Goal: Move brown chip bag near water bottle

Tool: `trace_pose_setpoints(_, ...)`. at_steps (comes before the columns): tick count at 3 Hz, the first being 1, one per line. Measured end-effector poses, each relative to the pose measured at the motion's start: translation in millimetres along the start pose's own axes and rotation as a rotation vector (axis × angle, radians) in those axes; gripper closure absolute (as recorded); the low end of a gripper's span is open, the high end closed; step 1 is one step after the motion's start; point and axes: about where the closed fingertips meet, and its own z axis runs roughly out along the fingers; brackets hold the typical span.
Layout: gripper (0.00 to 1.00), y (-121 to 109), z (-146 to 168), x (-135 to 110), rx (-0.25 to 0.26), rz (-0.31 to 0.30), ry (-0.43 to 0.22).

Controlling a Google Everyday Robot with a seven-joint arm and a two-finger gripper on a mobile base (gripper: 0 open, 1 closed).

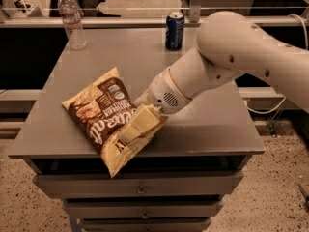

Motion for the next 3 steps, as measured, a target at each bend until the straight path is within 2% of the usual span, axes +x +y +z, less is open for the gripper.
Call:
trace_pose_setpoints(1, 0.59, -2.4, 2.0, 3.3, 0.003, 0.025, -0.006)
trace_pose_setpoints(2, 0.82, -12.5, -11.2, 7.9, 0.042, 0.049, -0.014)
trace_pose_setpoints(3, 1.0, -30.9, -51.7, 5.3, 0.144, 0.042, -0.043)
